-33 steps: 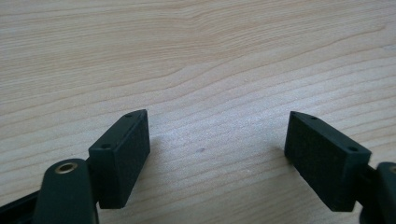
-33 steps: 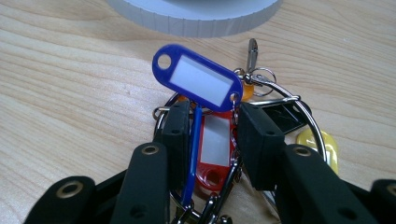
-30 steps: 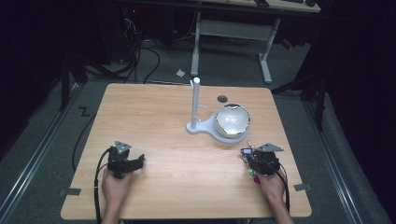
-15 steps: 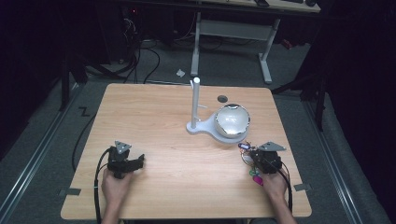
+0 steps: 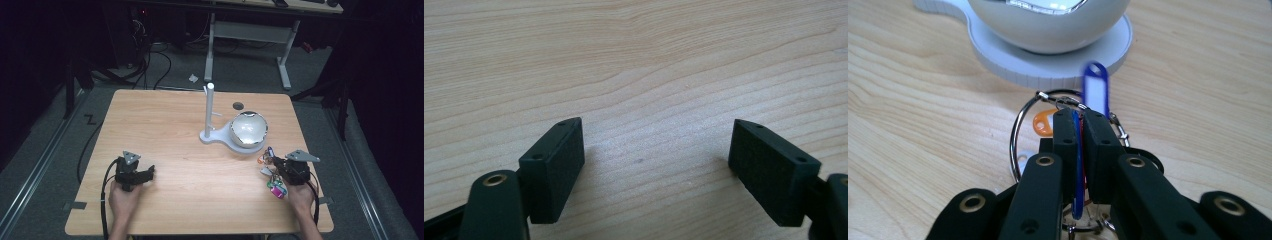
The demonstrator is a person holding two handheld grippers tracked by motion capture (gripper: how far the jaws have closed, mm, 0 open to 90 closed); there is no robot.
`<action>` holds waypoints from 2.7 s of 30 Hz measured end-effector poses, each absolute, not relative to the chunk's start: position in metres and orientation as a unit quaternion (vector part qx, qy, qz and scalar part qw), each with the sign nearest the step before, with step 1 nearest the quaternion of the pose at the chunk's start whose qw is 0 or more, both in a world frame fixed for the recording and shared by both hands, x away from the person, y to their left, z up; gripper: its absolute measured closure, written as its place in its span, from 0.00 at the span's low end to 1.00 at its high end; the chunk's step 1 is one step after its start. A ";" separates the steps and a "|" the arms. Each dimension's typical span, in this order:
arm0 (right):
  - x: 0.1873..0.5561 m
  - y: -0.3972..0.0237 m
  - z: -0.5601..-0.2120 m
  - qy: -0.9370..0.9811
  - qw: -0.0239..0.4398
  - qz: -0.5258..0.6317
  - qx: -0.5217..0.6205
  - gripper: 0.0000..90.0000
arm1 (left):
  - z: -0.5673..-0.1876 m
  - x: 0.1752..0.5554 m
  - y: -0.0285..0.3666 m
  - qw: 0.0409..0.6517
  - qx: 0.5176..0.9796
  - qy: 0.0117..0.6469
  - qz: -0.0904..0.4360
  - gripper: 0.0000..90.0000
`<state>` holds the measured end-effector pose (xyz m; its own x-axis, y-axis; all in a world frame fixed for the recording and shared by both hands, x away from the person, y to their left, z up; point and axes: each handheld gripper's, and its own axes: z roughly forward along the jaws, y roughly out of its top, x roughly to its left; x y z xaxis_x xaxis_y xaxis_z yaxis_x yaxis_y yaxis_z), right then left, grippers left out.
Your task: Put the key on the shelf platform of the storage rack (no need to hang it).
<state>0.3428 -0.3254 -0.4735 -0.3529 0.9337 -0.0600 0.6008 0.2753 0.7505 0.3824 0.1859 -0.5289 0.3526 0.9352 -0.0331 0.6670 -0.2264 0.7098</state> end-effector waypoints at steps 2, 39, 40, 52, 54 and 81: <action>0.341 -0.327 -0.469 0.754 0.257 0.330 0.507 0.95 | -0.529 0.382 0.186 0.325 0.755 0.530 0.206 0.25; 0.331 -0.336 -0.392 0.750 0.291 0.376 0.460 0.96 | -0.529 0.382 0.186 0.325 0.756 0.530 0.206 0.25; 0.331 -0.336 -0.390 0.749 0.291 0.377 0.460 0.96 | -0.529 0.382 0.186 0.325 0.756 0.530 0.206 0.25; 0.334 -0.333 -0.361 0.747 0.295 0.404 0.439 0.96 | -0.529 0.382 0.186 0.325 0.756 0.530 0.206 0.25; 0.335 -0.332 -0.355 0.746 0.295 0.409 0.435 0.96 | -0.529 0.382 0.186 0.325 0.756 0.530 0.206 0.25; 0.363 -0.322 -0.292 0.764 0.264 0.425 0.407 0.96 | -0.529 0.382 0.186 0.325 0.756 0.530 0.205 0.25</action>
<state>0.3629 -0.3221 -0.2918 -0.5288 0.8469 -0.0563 0.3981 0.3060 0.8648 0.3824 0.1862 -0.5288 0.3541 0.9346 -0.0347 0.6674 -0.2266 0.7094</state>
